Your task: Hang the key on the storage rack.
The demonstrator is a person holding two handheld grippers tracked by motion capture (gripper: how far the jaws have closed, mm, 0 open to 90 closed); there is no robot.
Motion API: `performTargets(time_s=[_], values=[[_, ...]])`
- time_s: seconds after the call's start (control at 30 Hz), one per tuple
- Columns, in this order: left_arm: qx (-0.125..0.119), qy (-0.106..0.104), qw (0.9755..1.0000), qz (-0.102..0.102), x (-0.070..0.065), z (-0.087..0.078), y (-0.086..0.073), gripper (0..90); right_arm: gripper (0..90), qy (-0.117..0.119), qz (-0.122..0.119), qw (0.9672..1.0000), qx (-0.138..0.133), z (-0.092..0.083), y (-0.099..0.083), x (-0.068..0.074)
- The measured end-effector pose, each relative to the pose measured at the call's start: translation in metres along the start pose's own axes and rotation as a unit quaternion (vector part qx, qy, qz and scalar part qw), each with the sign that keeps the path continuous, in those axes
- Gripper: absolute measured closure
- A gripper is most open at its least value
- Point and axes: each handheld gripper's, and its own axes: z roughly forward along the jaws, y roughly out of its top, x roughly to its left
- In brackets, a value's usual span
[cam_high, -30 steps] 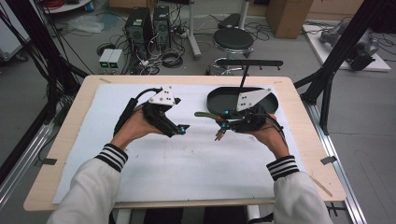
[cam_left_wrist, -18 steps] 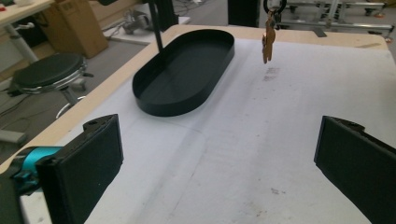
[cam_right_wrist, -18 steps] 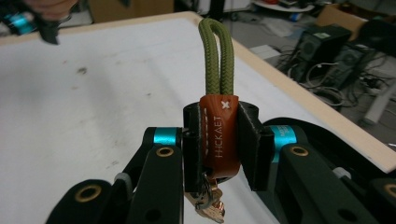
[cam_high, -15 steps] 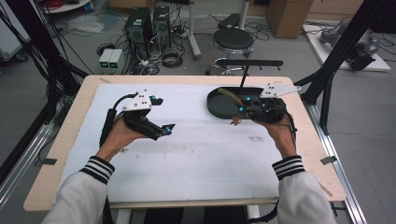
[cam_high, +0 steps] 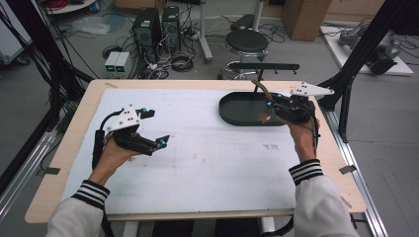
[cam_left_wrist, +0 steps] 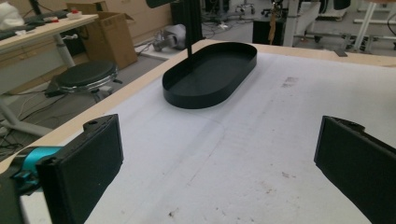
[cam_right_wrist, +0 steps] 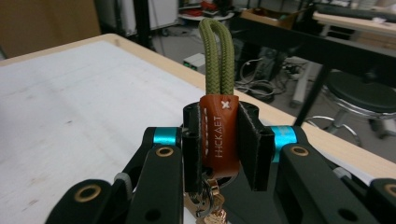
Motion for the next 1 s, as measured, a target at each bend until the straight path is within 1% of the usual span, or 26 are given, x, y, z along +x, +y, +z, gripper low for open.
performTargets(time_s=[0.1, 0.13, 0.17, 0.2, 0.3, 0.33, 0.53, 0.6, 0.7, 0.77, 0.83, 0.93, 1.0], values=[[-0.013, 0.009, 0.9998, -0.007, -0.001, -0.007, -0.007, 1.7, 72.6, -0.018, 0.009, 0.9998, -0.003, 0.000, -0.001, -0.005], [-0.018, 0.011, 0.9997, -0.010, -0.002, -0.009, -0.010, 1.7, 72.6, -0.029, 0.014, 0.9995, -0.005, 0.001, -0.001, -0.008], [-0.021, 0.012, 0.9996, -0.013, -0.002, -0.011, -0.013, 1.7, 72.6, -0.029, 0.014, 0.9995, -0.005, 0.001, -0.001, -0.008], [-0.022, 0.015, 0.9995, -0.015, -0.003, -0.014, -0.015, 1.7, 72.6, -0.037, 0.013, 0.9992, -0.005, 0.001, -0.001, -0.010], [-0.036, 0.026, 0.9988, -0.018, -0.004, -0.022, -0.023, 1.7, 72.6, -0.058, 0.019, 0.9981, -0.009, 0.001, -0.001, -0.013], [-0.036, 0.029, 0.9987, -0.023, -0.004, -0.025, -0.025, 1.7, 72.6, -0.061, 0.018, 0.9979, -0.011, 0.002, -0.001, -0.015], [-0.046, 0.047, 0.9975, -0.027, -0.005, -0.045, -0.041, 1.7, 72.6, -0.090, 0.031, 0.9954, -0.006, 0.005, 0.002, -0.024], [-0.045, 0.056, 0.9970, -0.028, -0.005, -0.052, -0.045, 1.7, 72.6, -0.100, 0.028, 0.9945, -0.006, 0.006, 0.004, -0.026], [-0.058, 0.063, 0.9959, -0.029, -0.006, -0.060, -0.053, 1.7, 72.6, -0.113, 0.018, 0.9934, -0.006, 0.007, 0.007, -0.028], [-0.058, 0.069, 0.9955, -0.032, -0.007, -0.064, -0.059, 1.7, 72.6, -0.125, 0.016, 0.9921, -0.005, 0.008, 0.009, -0.028], [-0.057, 0.071, 0.9953, -0.033, -0.008, -0.066, -0.065, 1.7, 72.6, -0.135, 0.017, 0.9907, -0.008, 0.009, 0.009, -0.030], [-0.057, 0.075, 0.9948, -0.039, -0.010, -0.068, -0.074, 1.7, 72.6, -0.147, 0.020, 0.9889, -0.004, 0.012, 0.007, -0.034], [-0.066, 0.078, 0.9936, -0.046, -0.011, -0.071, -0.080, 1.7, 72.6, -0.154, 0.025, 0.9878, -0.003, 0.013, 0.005, -0.036]])
